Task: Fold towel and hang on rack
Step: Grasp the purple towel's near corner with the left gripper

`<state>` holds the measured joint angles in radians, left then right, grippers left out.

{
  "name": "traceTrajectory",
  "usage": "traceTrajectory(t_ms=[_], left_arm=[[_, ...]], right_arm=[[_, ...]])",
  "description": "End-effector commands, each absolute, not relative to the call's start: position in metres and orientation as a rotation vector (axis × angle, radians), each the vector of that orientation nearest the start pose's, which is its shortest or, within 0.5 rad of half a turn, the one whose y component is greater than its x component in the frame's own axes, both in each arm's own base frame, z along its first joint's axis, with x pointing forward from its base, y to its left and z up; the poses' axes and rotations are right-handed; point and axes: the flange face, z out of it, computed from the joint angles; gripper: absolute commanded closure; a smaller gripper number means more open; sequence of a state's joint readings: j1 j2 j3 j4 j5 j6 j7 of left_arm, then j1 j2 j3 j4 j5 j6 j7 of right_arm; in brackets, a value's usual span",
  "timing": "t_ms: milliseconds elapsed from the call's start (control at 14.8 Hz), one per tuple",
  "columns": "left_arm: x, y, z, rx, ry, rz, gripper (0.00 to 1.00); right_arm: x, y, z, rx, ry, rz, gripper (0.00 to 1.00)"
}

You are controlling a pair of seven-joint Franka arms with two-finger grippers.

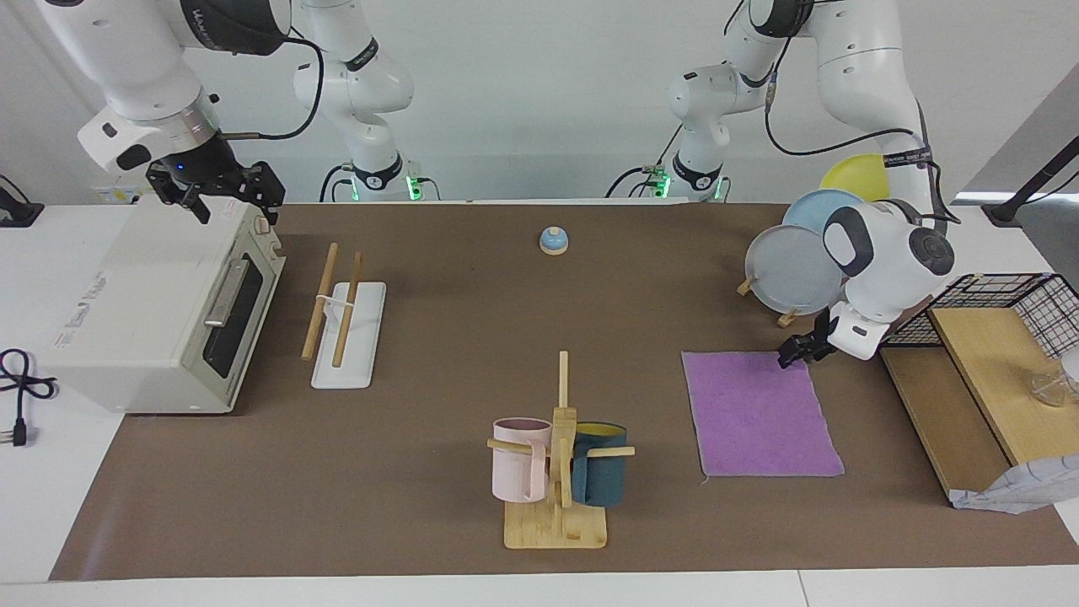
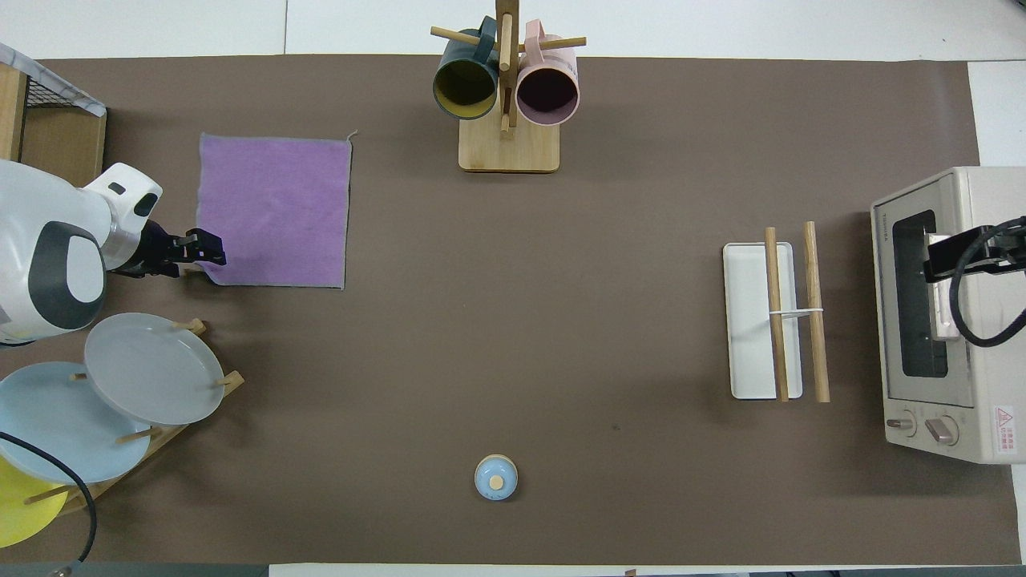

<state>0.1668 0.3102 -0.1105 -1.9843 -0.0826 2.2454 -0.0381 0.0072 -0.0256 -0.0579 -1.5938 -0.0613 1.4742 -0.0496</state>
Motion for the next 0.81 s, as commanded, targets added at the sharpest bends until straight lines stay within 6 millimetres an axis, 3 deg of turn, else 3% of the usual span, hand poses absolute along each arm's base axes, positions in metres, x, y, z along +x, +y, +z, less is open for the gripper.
traceTrajectory(t_ms=[0,68,270,540,743], left_arm=[[0.6056,0.0391,0.3018,-3.243,-0.255,0.054,0.32],[0.6054,0.04,0.3009,-3.243,-0.258,0.057,0.38],[0.6041,0.0407,0.2996,-3.243,-0.262,0.072,0.42],[0.6035,0.0414,0.2994,-3.242,-0.263,0.084,0.62],[0.6033,0.0413,0.2993,-3.242,-0.266,0.087,0.7]], right_arm=[[0.5307,-0.0359,0.6213,-3.175,-0.017,0.138,0.0],[0.5307,-0.0357,0.6213,-3.174,-0.019,0.138,0.0],[0.5307,-0.0357,0.6213,-3.174,-0.017,0.138,0.0],[0.5307,-0.0359,0.6213,-3.175,-0.017,0.138,0.0],[0.5307,-0.0357,0.6213,-3.174,-0.017,0.138,0.0]])
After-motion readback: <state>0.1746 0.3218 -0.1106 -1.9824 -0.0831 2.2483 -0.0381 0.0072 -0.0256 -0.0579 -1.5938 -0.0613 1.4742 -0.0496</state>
